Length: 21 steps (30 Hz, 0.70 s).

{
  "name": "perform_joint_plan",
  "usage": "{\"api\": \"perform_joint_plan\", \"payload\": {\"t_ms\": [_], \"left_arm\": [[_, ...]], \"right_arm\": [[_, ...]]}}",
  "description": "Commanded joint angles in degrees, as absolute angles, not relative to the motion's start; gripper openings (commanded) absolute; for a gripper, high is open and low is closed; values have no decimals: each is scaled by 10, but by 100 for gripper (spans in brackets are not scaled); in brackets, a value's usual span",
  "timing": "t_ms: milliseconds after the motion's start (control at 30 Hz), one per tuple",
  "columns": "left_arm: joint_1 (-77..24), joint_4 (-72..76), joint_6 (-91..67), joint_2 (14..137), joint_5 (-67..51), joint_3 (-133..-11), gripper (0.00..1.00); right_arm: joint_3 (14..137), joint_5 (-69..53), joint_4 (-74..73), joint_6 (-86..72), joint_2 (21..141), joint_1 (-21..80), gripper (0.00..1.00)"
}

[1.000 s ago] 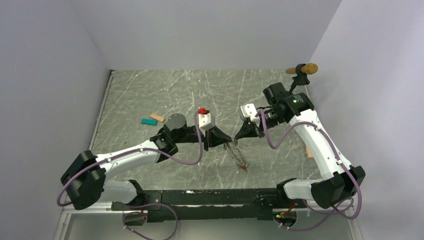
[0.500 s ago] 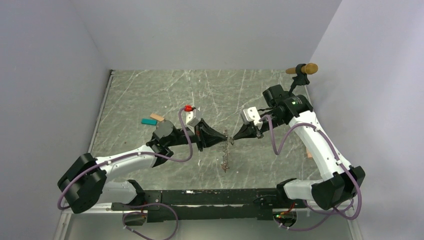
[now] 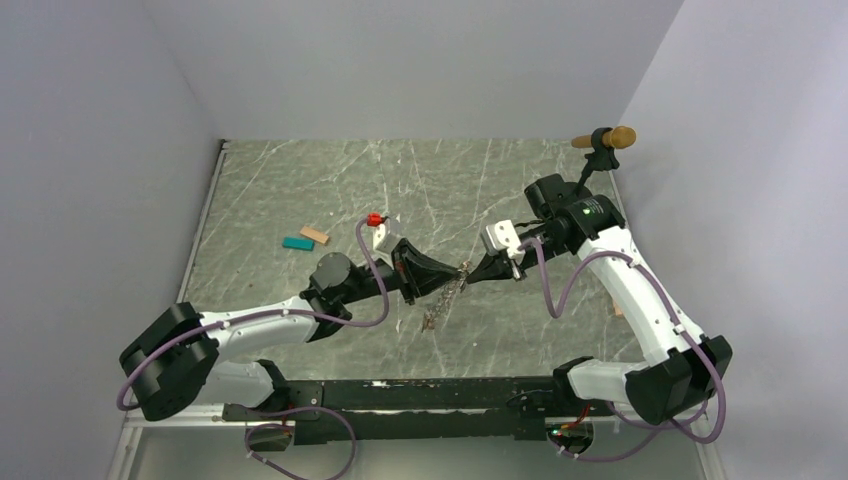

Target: Put the keys on the keyring

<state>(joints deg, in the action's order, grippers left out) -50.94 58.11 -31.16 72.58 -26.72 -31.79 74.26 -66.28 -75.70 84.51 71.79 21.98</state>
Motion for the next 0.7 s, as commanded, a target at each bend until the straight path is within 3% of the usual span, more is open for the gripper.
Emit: {"api": "perform_joint_plan", "payload": {"t_ms": [0, 267, 667], "left_arm": [[-524, 664, -323, 715, -161, -317, 0], [-528, 656, -316, 720, -151, -321, 0], [-528, 521, -269, 695, -185, -338, 0]], "right_arm": [[728, -670, -734, 826, 693, 228, 0], [727, -653, -707, 786, 679, 229, 0], [752, -640, -701, 757, 678, 212, 0]]}}
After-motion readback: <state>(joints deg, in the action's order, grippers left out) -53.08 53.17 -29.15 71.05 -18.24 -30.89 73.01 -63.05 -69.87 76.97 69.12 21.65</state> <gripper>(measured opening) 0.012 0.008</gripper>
